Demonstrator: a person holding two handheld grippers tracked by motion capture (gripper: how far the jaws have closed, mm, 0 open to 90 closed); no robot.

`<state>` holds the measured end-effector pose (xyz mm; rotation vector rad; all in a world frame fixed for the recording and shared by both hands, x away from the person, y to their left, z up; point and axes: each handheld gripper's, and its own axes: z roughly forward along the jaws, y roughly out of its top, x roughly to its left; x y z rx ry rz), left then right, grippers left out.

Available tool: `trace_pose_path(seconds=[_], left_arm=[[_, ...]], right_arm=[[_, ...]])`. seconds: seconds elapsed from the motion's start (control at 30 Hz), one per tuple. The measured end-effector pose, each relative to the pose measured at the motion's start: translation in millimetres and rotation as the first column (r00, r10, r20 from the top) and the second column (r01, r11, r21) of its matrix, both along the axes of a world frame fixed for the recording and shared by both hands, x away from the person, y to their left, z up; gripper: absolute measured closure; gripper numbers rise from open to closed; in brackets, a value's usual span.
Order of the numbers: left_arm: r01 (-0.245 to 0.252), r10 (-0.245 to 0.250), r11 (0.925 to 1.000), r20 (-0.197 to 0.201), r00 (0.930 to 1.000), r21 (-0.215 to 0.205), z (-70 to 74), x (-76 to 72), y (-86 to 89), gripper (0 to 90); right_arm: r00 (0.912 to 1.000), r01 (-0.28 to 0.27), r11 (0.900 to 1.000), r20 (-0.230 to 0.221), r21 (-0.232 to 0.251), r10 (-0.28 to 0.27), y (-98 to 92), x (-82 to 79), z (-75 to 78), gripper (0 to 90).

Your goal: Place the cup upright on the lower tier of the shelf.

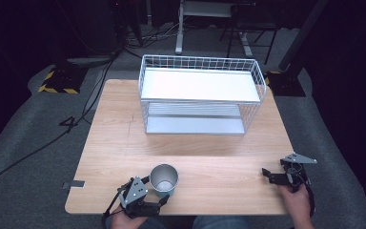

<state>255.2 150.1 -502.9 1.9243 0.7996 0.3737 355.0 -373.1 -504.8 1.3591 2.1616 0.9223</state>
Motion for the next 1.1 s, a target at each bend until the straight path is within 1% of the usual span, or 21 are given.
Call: trace_pose_path(seconds=[0.03, 0.1, 0.17, 0.33, 0.4, 0.43, 0.5, 0.57, 0.6, 0.67, 0.7, 0.8, 0.83, 1.1], left_arm=[[-0.009, 0.009, 0.9999, 0.004, 1.0, 0.008, -0.3, -0.2, -1.8, 12.2], [-0.018, 0.018, 0.9998, 0.0, 0.9998, 0.011, -0.5, -0.2, -4.8, 12.8], [-0.019, 0.019, 0.9997, -0.004, 0.9998, 0.014, -0.7, 0.6, -7.8, 14.5], [-0.022, 0.022, 0.9994, -0.012, 0.9997, 0.025, -1.1, 3.0, -10.9, 15.1], [-0.016, 0.017, 0.9992, -0.016, 0.9997, 0.036, -1.3, 5.2, -13.0, 15.3], [-0.011, 0.012, 0.9986, -0.022, 0.9997, 0.052, -1.9, 6.5, -15.3, 15.4], [-0.012, 0.014, 0.9983, -0.025, 0.9996, 0.056, -2.2, 6.7, -16.1, 15.5], [-0.014, 0.016, 0.9973, -0.031, 0.9994, 0.072, -2.5, 7.9, -17.8, 15.6], [-0.012, 0.014, 0.9976, -0.037, 0.9992, 0.068, -2.7, 8.0, -18.3, 15.6], [-0.02, 0.023, 0.9966, -0.039, 0.999, 0.08, -2.8, 8.4, -18.9, 15.9], [-0.017, 0.021, 0.9959, -0.04, 0.999, 0.089, -2.7, 8.6, -19.1, 16.4], [-0.008, 0.012, 0.9942, -0.041, 0.9991, 0.107, -2.9, 8.1, -20.4, 23.3], [-0.008, 0.013, 0.9946, -0.048, 0.9988, 0.104, -2.5, 8.8, -19.8, 23.8], [-0.001, 0.007, 0.9948, -0.057, 0.9983, 0.101, -2.4, 9.5, -19.4, 24.6]], right_arm=[[1.0, 0.0, 1.0, 0.0, 0.0, 0.0, 0.0, 0.0, 0.0, 7.7], [1.0, 0.0, 1.0, 0.0, 0.0, 0.0, 0.0, 0.0, 0.0, 7.7], [1.0, 0.0, 1.0, 0.0, 0.0, 0.0, 0.0, 0.0, 0.0, 7.7], [1.0, 0.0, 1.0, 0.0, 0.0, 0.0, 0.0, 0.0, 0.0, 7.7], [1.0, 0.0, 1.0, 0.0, 0.0, 0.0, 0.0, 0.0, 0.0, 7.7], [1.0, 0.0, 1.0, 0.0, 0.0, 0.0, 0.0, 0.0, 0.0, 7.7], [1.0, 0.0, 1.0, 0.0, 0.0, 0.0, 0.0, 0.0, 0.0, 7.7], [1.0, 0.0, 1.0, 0.0, 0.0, 0.0, 0.0, 0.0, 0.0, 7.7], [1.0, 0.0, 1.0, 0.0, 0.0, 0.0, 0.0, 0.0, 0.0, 7.7], [1.0, 0.0, 1.0, 0.0, 0.0, 0.0, 0.0, 0.0, 0.0, 7.7], [1.0, 0.0, 1.0, 0.0, 0.0, 0.0, 0.0, 0.0, 0.0, 7.7], [1.0, 0.0, 1.0, 0.0, 0.0, 0.0, 0.0, 0.0, 0.0, 7.7], [1.0, 0.0, 1.0, 0.0, 0.0, 0.0, 0.0, 0.0, 0.0, 7.7], [1.0, 0.001, 1.0, 0.001, 0.001, -0.001, 0.1, 0.0, -0.1, 7.7]])
